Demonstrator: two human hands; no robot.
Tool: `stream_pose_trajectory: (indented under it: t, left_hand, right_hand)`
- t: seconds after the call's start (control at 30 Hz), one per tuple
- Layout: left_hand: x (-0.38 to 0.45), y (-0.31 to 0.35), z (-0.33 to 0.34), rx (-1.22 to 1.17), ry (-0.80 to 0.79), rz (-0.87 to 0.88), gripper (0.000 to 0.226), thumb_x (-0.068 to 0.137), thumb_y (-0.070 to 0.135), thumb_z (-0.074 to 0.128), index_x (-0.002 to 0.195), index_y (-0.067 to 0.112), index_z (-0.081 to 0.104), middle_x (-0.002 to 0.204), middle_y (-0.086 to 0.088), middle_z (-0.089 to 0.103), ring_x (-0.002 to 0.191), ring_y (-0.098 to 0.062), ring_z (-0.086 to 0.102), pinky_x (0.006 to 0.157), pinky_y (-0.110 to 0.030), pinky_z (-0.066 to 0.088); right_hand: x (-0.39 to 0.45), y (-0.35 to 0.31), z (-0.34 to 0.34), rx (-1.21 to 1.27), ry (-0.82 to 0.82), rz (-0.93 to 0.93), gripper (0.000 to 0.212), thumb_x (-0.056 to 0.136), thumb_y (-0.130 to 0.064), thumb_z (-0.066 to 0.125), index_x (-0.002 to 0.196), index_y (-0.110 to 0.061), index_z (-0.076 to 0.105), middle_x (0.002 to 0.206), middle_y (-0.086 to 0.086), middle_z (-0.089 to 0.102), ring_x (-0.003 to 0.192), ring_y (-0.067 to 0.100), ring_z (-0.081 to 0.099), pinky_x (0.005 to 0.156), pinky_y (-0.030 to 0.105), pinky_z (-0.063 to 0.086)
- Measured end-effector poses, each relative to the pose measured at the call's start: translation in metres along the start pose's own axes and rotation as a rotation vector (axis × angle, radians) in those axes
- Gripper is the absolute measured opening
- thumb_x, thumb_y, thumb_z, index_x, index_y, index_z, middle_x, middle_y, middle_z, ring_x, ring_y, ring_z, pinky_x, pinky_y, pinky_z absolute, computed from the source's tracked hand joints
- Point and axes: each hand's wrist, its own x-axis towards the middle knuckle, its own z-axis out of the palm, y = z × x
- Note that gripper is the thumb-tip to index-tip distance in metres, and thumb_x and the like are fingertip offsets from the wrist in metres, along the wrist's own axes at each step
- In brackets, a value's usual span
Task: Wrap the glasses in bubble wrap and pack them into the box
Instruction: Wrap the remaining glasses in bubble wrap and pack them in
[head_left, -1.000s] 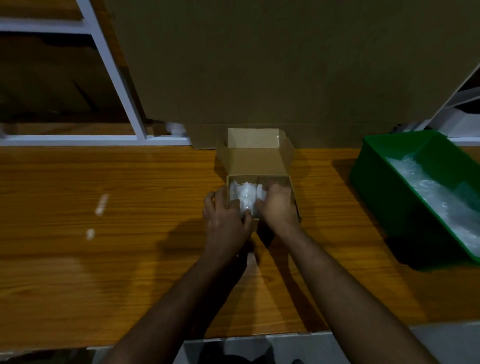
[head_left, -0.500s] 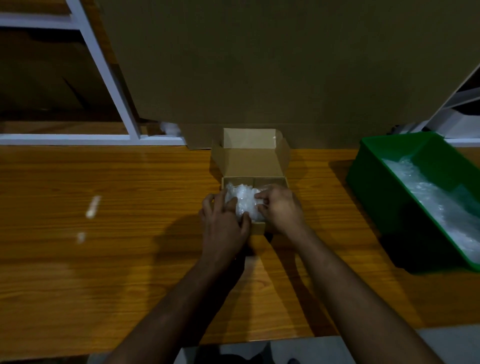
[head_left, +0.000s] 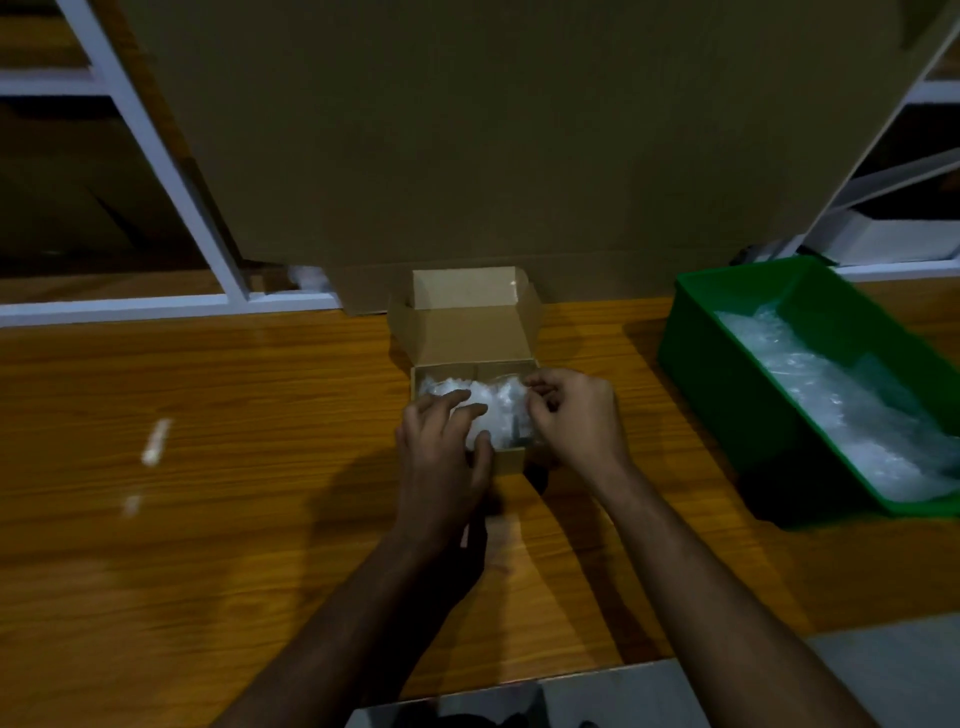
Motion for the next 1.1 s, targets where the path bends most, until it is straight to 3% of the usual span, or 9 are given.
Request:
stream_pose_trajectory:
  t: [0.13,0.37,0.47,0.57,0.73,0.83,0.9,1.0,1.1]
  left_hand:
    - [0.019,0.021,0.005,-0.039,-0.113,0.047,0.036,0.093,0.03,0.054,0.127,0.02,0.062,0.13,0.0,0.061,0.123,-0.024,0.044,0.101,-0.045,0.04]
    - [0.022,0.073,0.043,-0.154,-0.187,0.137,0.035,0.095,0.016,0.06,0.13,0.016,0.06,0.121,-0.004,0.063,0.118,-0.012,0.04,0.091,-0.032,0.04]
    - [0.013,0.094,0.061,-0.132,-0.198,0.14,0.034,0.095,0.021,0.06,0.129,0.021,0.061,0.117,-0.001,0.063,0.112,-0.011,0.045,0.089,-0.033,0.033]
    - [0.003,0.115,0.075,-0.083,-0.168,0.093,0.033,0.096,0.026,0.06,0.129,0.027,0.061,0.113,0.006,0.062,0.115,-0.016,0.048,0.095,-0.041,0.027]
    - [-0.008,0.129,0.09,-0.133,-0.154,0.053,0.04,0.092,0.032,0.05,0.127,0.017,0.062,0.11,-0.002,0.066,0.112,-0.017,0.047,0.091,-0.041,0.034]
    - [-0.017,0.135,0.094,-0.212,-0.113,0.093,0.037,0.09,0.022,0.057,0.123,0.008,0.063,0.108,-0.012,0.065,0.103,0.0,0.038,0.088,-0.02,0.036]
    - [-0.024,0.138,0.094,-0.214,-0.066,0.14,0.032,0.089,0.007,0.066,0.121,0.002,0.064,0.106,-0.017,0.063,0.102,-0.003,0.042,0.09,-0.005,0.032]
    - [-0.029,0.14,0.091,-0.163,-0.045,0.126,0.035,0.086,0.004,0.07,0.121,0.004,0.064,0.107,-0.014,0.062,0.105,-0.025,0.053,0.085,-0.031,0.044]
    - [-0.032,0.139,0.086,-0.122,-0.059,0.066,0.037,0.086,0.004,0.073,0.122,0.008,0.065,0.108,-0.01,0.063,0.106,-0.026,0.054,0.084,-0.036,0.043]
  right_hand:
    - [0.011,0.011,-0.054,-0.007,0.118,-0.087,0.02,0.092,-0.019,0.066,0.111,-0.022,0.074,0.101,-0.007,0.073,0.079,0.005,0.063,0.067,0.023,0.055]
    - [0.035,0.092,-0.184,-0.107,0.376,0.053,0.021,0.089,-0.018,0.064,0.106,-0.016,0.076,0.097,0.001,0.076,0.08,0.012,0.068,0.081,0.025,0.053]
    - [0.044,0.156,-0.223,-0.231,0.236,0.236,0.023,0.09,-0.019,0.065,0.109,-0.013,0.075,0.1,0.008,0.075,0.087,0.02,0.068,0.082,0.027,0.05]
    - [0.046,0.209,-0.238,-0.318,-0.122,0.443,0.029,0.091,-0.016,0.071,0.12,-0.01,0.07,0.097,0.009,0.07,0.075,0.017,0.063,0.074,0.028,0.053]
    - [0.061,0.245,-0.229,-0.295,-0.448,0.403,0.074,0.087,-0.011,0.075,0.149,-0.036,0.042,0.147,0.018,0.046,0.104,0.026,0.063,0.072,0.031,0.06]
    - [0.073,0.247,-0.217,-0.379,-0.447,0.327,0.085,0.087,-0.01,0.074,0.152,-0.044,0.03,0.159,0.015,0.032,0.093,0.022,0.061,0.061,0.027,0.056]
    - [0.076,0.252,-0.207,-0.366,-0.385,0.371,0.085,0.087,-0.009,0.072,0.153,-0.04,0.03,0.158,0.016,0.033,0.095,0.024,0.063,0.063,0.029,0.056]
    - [0.076,0.264,-0.198,-0.36,-0.403,0.412,0.069,0.086,-0.007,0.072,0.147,-0.028,0.045,0.151,0.013,0.045,0.113,0.03,0.061,0.09,0.042,0.059]
    - [0.075,0.261,-0.202,-0.326,-0.341,0.367,0.059,0.087,-0.004,0.07,0.14,-0.025,0.055,0.145,0.005,0.054,0.116,0.026,0.06,0.098,0.041,0.054]
